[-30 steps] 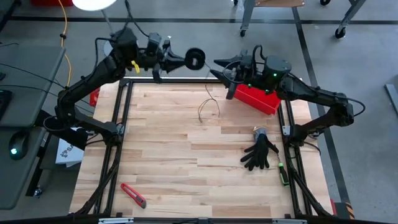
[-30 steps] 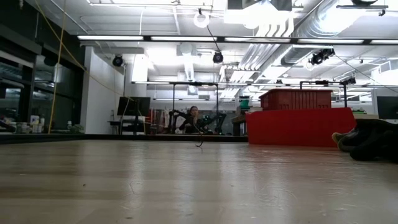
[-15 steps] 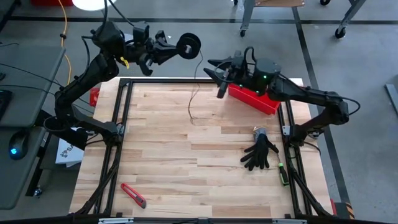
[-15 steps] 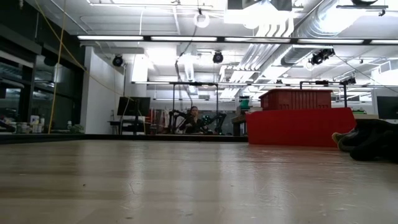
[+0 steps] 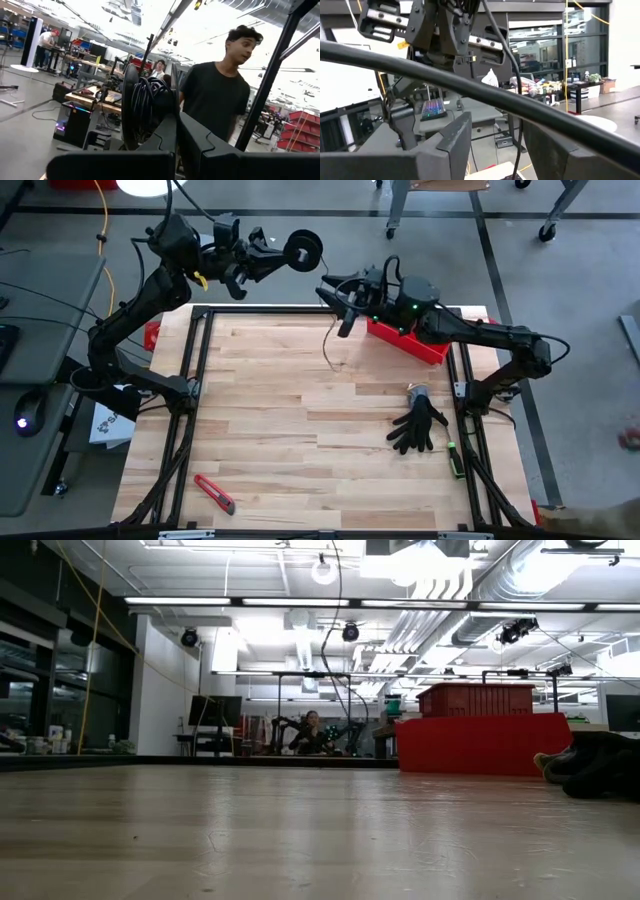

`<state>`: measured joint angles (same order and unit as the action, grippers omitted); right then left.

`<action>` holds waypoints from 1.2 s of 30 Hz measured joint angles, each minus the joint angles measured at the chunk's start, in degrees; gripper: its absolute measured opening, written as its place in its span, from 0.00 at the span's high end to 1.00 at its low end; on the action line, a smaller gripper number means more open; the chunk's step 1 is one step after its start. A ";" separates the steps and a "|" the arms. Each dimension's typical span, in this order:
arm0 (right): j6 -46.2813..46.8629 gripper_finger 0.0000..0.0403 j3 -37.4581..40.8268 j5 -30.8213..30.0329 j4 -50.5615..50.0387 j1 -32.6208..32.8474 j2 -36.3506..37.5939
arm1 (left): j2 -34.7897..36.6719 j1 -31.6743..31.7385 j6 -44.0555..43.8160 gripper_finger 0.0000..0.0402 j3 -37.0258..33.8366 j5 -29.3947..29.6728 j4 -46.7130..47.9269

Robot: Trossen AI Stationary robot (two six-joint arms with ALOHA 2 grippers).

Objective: Coil cords
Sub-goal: Coil the black wire on the spool

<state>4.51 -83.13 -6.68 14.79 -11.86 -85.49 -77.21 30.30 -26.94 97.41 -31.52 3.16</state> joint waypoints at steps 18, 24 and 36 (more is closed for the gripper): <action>0.08 0.72 0.00 -1.44 -4.42 0.00 0.04 | -0.02 -0.02 -1.36 1.00 -0.02 0.52 -0.04; 0.46 0.72 0.00 -1.73 -4.33 -0.02 0.04 | -0.02 -0.03 -1.36 1.00 -0.02 0.49 -0.04; -0.01 0.72 0.00 -1.85 -4.70 -0.02 0.04 | -0.02 -0.02 -1.51 1.00 -0.02 0.54 -0.04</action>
<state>4.50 -83.13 -8.52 10.09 -11.88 -85.45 -77.23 30.28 -28.45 97.38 -30.98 3.11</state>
